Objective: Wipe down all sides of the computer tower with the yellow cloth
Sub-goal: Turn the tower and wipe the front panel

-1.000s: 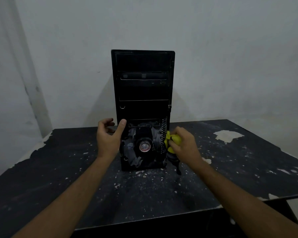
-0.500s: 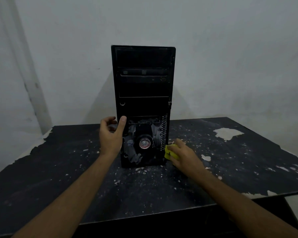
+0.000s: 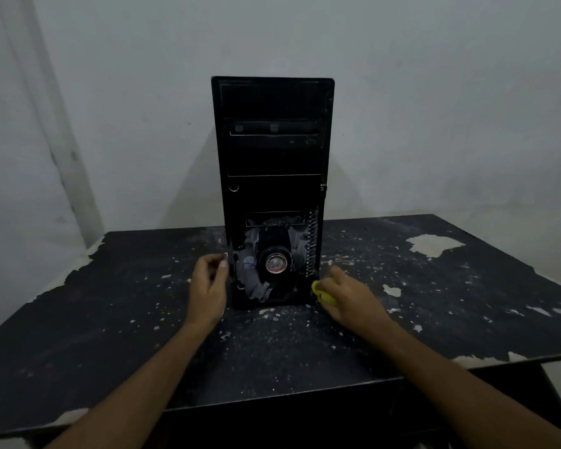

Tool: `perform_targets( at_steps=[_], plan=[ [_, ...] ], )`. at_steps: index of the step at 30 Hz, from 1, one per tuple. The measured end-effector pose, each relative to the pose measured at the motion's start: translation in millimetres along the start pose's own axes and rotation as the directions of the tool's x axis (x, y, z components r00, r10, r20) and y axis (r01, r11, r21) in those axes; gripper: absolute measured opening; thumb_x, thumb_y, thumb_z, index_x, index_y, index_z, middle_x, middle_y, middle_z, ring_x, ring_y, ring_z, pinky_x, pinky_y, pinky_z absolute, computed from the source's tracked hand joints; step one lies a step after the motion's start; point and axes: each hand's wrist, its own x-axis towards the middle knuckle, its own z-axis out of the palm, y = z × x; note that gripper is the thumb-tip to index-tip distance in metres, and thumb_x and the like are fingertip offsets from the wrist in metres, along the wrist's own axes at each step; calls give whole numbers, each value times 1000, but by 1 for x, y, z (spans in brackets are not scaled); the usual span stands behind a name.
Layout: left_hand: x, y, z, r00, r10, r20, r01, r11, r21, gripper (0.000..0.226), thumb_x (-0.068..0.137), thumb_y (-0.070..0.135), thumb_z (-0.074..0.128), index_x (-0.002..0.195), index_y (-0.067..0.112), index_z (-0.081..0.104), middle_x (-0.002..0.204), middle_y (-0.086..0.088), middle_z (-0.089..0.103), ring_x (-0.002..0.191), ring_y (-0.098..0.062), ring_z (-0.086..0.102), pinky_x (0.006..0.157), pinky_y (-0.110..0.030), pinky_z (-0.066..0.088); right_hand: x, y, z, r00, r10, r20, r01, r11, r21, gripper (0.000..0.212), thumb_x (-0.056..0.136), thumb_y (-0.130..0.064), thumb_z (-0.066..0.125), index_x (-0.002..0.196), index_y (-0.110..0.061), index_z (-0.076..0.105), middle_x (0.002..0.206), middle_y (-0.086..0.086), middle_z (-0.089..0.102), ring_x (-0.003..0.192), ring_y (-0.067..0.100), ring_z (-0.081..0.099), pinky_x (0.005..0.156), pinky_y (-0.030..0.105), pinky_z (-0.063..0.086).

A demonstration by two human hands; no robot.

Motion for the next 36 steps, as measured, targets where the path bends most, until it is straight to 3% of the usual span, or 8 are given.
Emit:
perform_targets(
  at_steps=[2, 5, 9, 13, 19, 27, 31, 36],
  plan=[
    [-4, -5, 1, 1000, -24, 18, 24, 1000, -12, 17, 108, 27, 51, 122, 20, 56, 114, 7, 62, 101, 3, 60, 82, -13, 47, -2, 0, 1, 998, -2, 59, 3, 1000, -17, 24, 85, -19, 75, 107, -14, 65, 107, 10, 57, 77, 29, 63, 58, 35, 52],
    [-6, -8, 2, 1000, -31, 5, 31, 999, -8, 20, 106, 28, 53, 122, 17, 57, 113, 4, 63, 98, 3, 60, 80, -10, 46, 7, -2, -7, 993, 106, -46, -104, 994, 38, 25, 82, -19, 79, 105, -13, 68, 103, 8, 60, 73, 25, 62, 60, 30, 46],
    [-6, -10, 1, 998, -55, 4, 55, 998, -2, 22, 106, 31, 55, 122, 17, 56, 111, 6, 61, 94, 7, 59, 77, -7, 46, -2, -11, 4, 993, 117, 4, -117, 993, 17, 25, 81, -23, 77, 103, -16, 67, 99, 3, 64, 73, 27, 65, 58, 29, 43],
    [-5, -11, -2, 993, -118, 4, 118, 993, -22, 30, 104, 37, 56, 125, 16, 56, 114, 5, 60, 100, -3, 58, 78, -12, 44, -2, -6, 0, 934, 334, -127, -312, 936, 162, 23, 80, -19, 80, 100, -18, 67, 96, -1, 67, 78, 21, 64, 65, 35, 50],
    [-4, -11, -2, 988, -155, 12, 155, 988, -19, 35, 103, 42, 56, 126, 16, 56, 117, 4, 60, 105, -4, 58, 81, -15, 44, -2, -12, 8, 967, 255, -19, -251, 962, 105, 17, 87, -25, 74, 102, -17, 70, 98, 1, 62, 81, 25, 64, 65, 39, 51],
    [-3, -13, -1, 981, -194, -16, 193, 980, -55, 39, 99, 45, 60, 126, 17, 57, 118, 6, 60, 107, -8, 58, 90, -28, 48, 1, -17, 2, 936, 333, -114, -291, 915, 278, 20, 81, -21, 75, 100, -17, 72, 93, -4, 64, 82, 13, 59, 73, 34, 50],
    [-1, -13, -4, 975, -219, -36, 217, 974, -71, 43, 97, 46, 64, 126, 15, 57, 116, 5, 60, 106, -10, 59, 96, -38, 51, 25, -17, -18, 854, 476, -207, -373, 841, 392, 12, 84, -15, 77, 96, -15, 74, 84, -3, 69, 74, 13, 63, 65, 26, 50],
    [-1, -14, -3, 973, -231, -32, 227, 970, -81, 45, 95, 48, 64, 124, 15, 58, 117, 2, 61, 107, -16, 60, 96, -45, 52, 43, -12, -31, 778, 625, 66, -572, 660, 487, 7, 85, -13, 78, 82, -11, 72, 75, 1, 71, 67, 14, 70, 59, 36, 60]
  ],
)
